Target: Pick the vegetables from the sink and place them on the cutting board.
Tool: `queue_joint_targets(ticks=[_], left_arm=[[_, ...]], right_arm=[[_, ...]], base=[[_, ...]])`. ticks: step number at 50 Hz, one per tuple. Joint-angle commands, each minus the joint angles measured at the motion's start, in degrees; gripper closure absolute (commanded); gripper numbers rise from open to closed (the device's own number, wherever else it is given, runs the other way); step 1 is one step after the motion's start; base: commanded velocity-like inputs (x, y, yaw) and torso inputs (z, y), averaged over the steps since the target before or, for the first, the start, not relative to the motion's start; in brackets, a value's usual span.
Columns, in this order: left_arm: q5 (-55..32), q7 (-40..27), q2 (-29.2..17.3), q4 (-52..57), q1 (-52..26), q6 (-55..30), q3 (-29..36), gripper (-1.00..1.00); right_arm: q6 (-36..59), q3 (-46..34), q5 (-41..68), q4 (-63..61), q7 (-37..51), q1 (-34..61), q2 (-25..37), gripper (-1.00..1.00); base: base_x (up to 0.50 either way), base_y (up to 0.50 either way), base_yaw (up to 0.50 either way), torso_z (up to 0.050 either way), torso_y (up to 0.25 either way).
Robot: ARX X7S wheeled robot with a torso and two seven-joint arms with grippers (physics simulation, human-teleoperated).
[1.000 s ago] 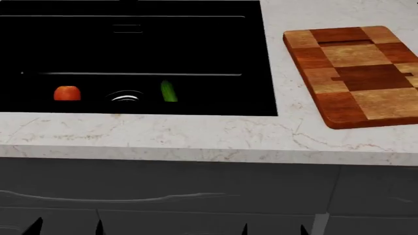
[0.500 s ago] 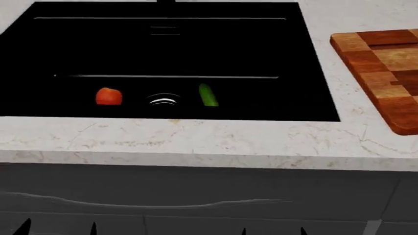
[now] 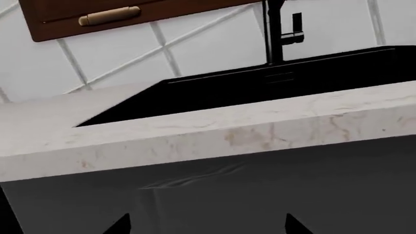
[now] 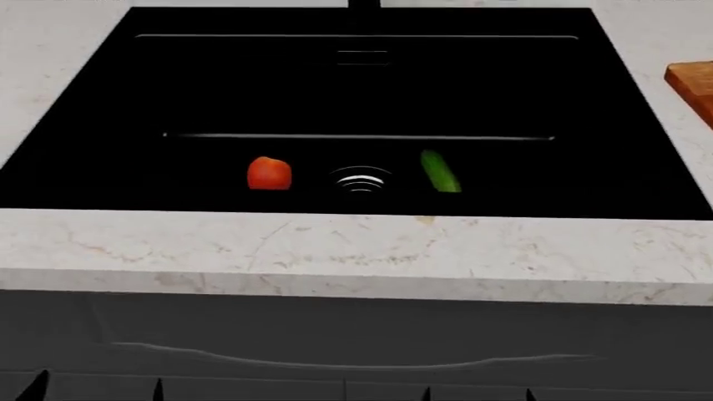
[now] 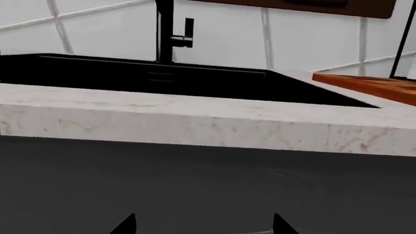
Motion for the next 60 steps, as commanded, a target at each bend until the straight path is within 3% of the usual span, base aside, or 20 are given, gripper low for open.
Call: queue_joint_targets(ticks=[1, 5, 9, 12, 19, 26, 30, 36, 41, 49, 60], left_arm=[[2.54, 4.64, -0.38, 18.37, -4.11, -20.81, 2.62, -1.0], [4.14, 7.31, 0.55, 27.59, -16.56, -33.57, 3.34, -1.0], [4.87, 9.12, 0.76, 29.51, -26.92, -41.9, 4.04, -1.0], [5.31, 10.19, 1.59, 30.49, -34.9, -49.63, 4.41, -1.0], [5.42, 10.0, 2.13, 22.83, -44.9, -52.52, 4.99, -1.0], [5.39, 9.16, 2.12, 8.05, -55.01, -52.98, 4.82, -1.0], [4.88, 8.94, 2.67, -4.61, -60.17, -50.3, 6.62, -1.0], [2.82, 8.14, 3.34, -25.93, -66.41, -39.16, 6.63, -1.0], [1.97, 7.19, 3.75, -36.42, -69.16, -33.0, 7.12, -1.0], [0.83, 6.08, 3.05, -40.17, -68.61, -30.44, 6.75, -1.0], [-0.02, 6.51, 2.03, -35.41, -67.81, -34.33, 7.1, -1.0]], right_arm=[[14.24, 2.68, 0.9, -17.18, 0.02, 1.17, 0.96, -1.0], [38.21, 1.79, 1.87, -31.75, -2.94, 15.69, 3.93, -1.0], [52.29, 0.37, 1.43, -35.18, -4.09, 28.7, 5.52, -1.0], [58.29, -0.7, 1.66, -34.4, -5.11, 36.27, 6.16, -1.0], [64.93, -1.08, 2.7, -28.6, -7.66, 48.64, 7.58, -1.0], [62.39, -1.19, 3.14, -12.65, -10.37, 57.92, 9.52, -1.0], [53.58, 0.0, 4.07, 5.03, -12.03, 63.02, 8.56, -1.0], [36.97, -1.94, 2.93, 36.38, -14.54, 70.72, 8.33, -1.0], [28.85, -4.72, 1.6, 51.38, -16.98, 75.81, 7.26, -1.0], [24.91, -6.63, 0.9, 59.9, -18.85, 79.75, 6.02, -1.0], [31.96, -5.87, 1.85, 50.48, -18.3, 75.58, 6.97, -1.0]], base=[[0.0, 0.0, 0.0, 0.0, 0.0], [0.0, 0.0, 0.0, 0.0, 0.0], [0.0, 0.0, 0.0, 0.0, 0.0], [0.0, 0.0, 0.0, 0.0, 0.0], [0.0, 0.0, 0.0, 0.0, 0.0], [0.0, 0.0, 0.0, 0.0, 0.0], [0.0, 0.0, 0.0, 0.0, 0.0], [0.0, 0.0, 0.0, 0.0, 0.0], [0.0, 0.0, 0.0, 0.0, 0.0], [0.46, 0.0, 0.0, 0.0, 0.0], [0.5, 0.0, 0.0, 0.0, 0.0]])
